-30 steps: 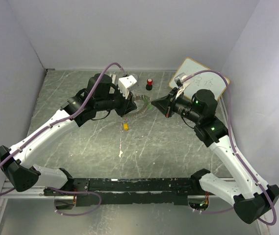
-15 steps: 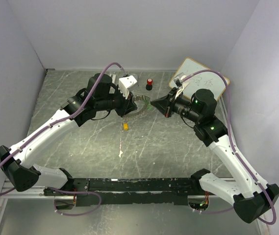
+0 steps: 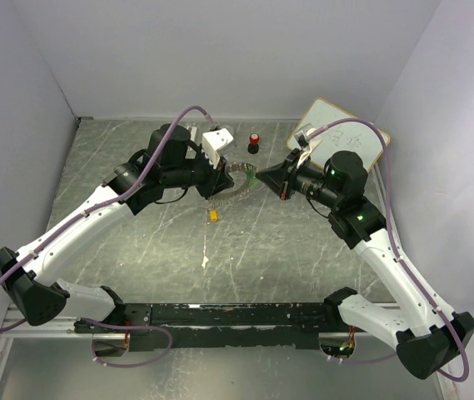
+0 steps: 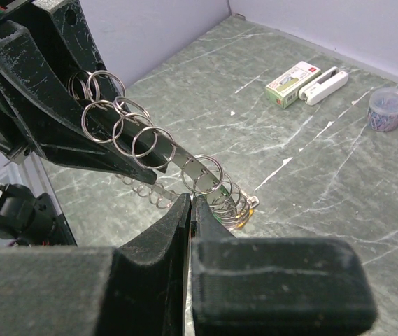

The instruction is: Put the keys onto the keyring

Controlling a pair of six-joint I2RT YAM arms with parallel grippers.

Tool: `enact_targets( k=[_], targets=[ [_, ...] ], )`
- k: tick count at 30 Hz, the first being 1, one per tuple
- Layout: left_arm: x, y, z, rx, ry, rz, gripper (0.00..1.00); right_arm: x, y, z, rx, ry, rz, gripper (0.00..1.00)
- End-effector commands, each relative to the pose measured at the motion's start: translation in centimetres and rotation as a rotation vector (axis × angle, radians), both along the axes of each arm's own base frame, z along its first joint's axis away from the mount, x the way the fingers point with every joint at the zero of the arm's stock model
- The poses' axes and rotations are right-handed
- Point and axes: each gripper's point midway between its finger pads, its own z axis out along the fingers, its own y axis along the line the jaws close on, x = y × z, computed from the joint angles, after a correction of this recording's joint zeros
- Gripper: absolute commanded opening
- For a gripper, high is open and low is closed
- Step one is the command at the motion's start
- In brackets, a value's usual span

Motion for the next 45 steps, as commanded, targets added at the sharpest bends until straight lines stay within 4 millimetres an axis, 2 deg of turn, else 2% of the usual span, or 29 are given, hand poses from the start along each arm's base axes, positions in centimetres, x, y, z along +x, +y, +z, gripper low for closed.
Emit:
enact_targets(
  k=[1,45],
  targets=[
    [0.0,-0.4,2.0,-0.04,-0.038,-0.028,0.07,0.2,-0.2,2.0,0.026,-0.053,-0.012,0.0],
    [-0.8,-0.1,2.4,-0.042,-0.051,-0.058,0.07,1.0,-1.3,1.8,-0.012,-0.054,-0.088,0.0]
  ],
)
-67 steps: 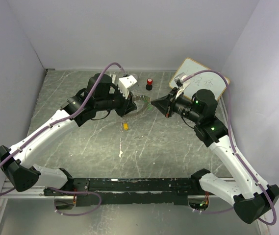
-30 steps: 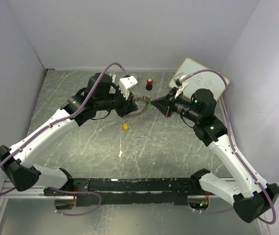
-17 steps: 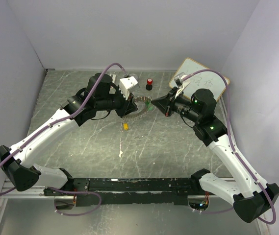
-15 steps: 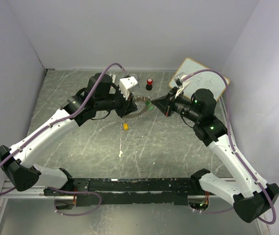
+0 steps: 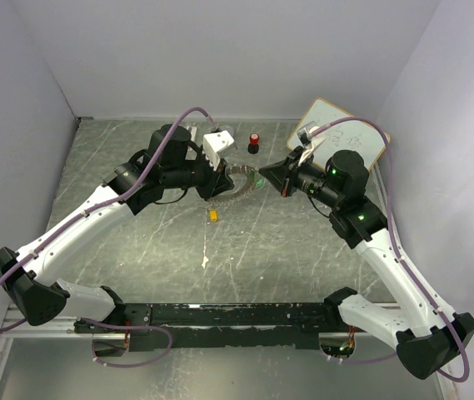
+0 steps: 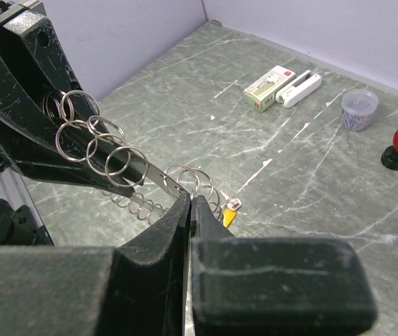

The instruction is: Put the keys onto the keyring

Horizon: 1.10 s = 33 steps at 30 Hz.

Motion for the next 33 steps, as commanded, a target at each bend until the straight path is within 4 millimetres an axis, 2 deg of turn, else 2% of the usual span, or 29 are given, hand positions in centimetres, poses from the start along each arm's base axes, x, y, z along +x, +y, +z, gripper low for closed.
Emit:
enact_targets(
  k=[1,33],
  targets=[
    [-0.4,0.0,2.6,-0.053,-0.053,-0.029,0.07,0.0,-0.5,1.4,-0.001,-0.034,-0.019,0.0],
    [-0.3,0.2,4.0,-0.083,-0.092,-0.017,0.07,0.3,-2.1,-0.3,-0.046,0.002,-0.096,0.0]
  ],
)
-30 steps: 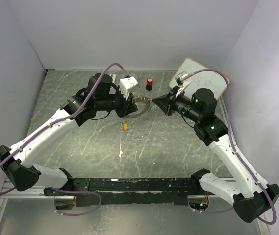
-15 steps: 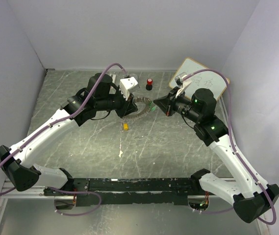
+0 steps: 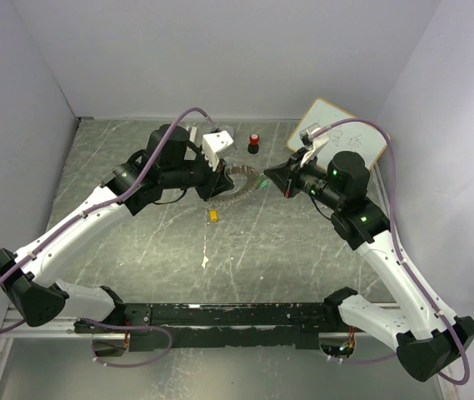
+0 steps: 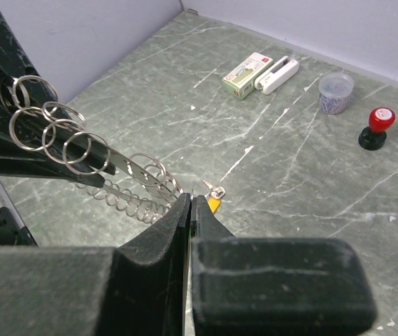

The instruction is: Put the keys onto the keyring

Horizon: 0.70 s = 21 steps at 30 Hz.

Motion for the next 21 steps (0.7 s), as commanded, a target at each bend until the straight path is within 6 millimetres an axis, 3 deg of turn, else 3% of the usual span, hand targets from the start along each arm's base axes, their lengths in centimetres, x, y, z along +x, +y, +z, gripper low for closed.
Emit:
enact_targets(
  k=[1,6,21],
  targets=[
    [-0.1,0.3,3.7,-0.08,-0.085,-0.001,0.07,0.0,-1.0,0.5,-0.01,-0.011,-0.04,0.0],
    [0.0,0.4,4.0,-0.088,-0.091,0.011,0.07,-0.1,-1.3,0.4,-0.01,-0.006,-0.054,0.0],
    [0.5,0.6,4.0,-0.096,-0.096,0.045,0.07,-2.2,-1.2,3.7,0.049,-0.094,0.005,0.0]
  ],
)
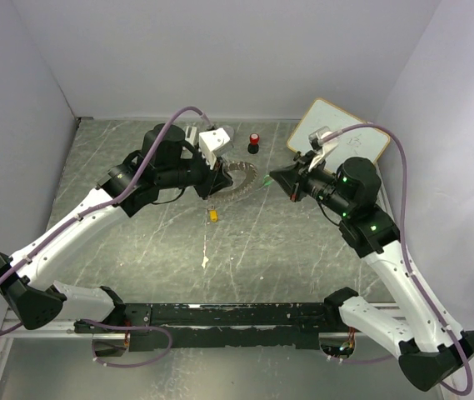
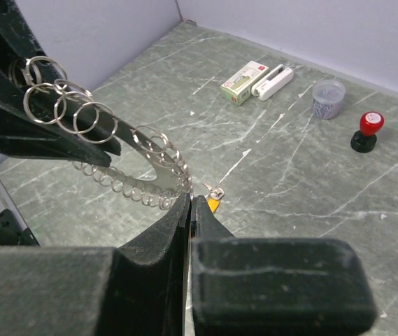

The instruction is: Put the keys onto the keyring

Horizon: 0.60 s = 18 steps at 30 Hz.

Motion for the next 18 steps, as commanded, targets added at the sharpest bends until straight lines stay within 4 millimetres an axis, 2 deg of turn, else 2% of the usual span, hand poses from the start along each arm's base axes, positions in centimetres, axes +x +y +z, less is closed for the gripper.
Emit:
enact_targets(
  k=[1,9,11,18],
  targets=[
    [0.4,0.2,2.9,-0.074,-0.063,0.029,0.07,-1.2,0.1,2.7,0.046,-0.078,0.044,0.0],
    [0.7,-0.1,2.7,-0.081,-0.058,0.031,0.07,-2.2,1.3,3.5,0.093,-0.121,0.13,0.0],
    [0.7,-0.2,2.8,-0.084,-0.057,0.032,0.07,-2.1,1.6,2.2,0.099,-0.099,0.14,0.0],
    [1.2,-0.4,2.9,-0.105,-0.051,0.054,0.07,-1.8,1.9,1.3,0.159,-0.123,0.137,0.0]
  ],
)
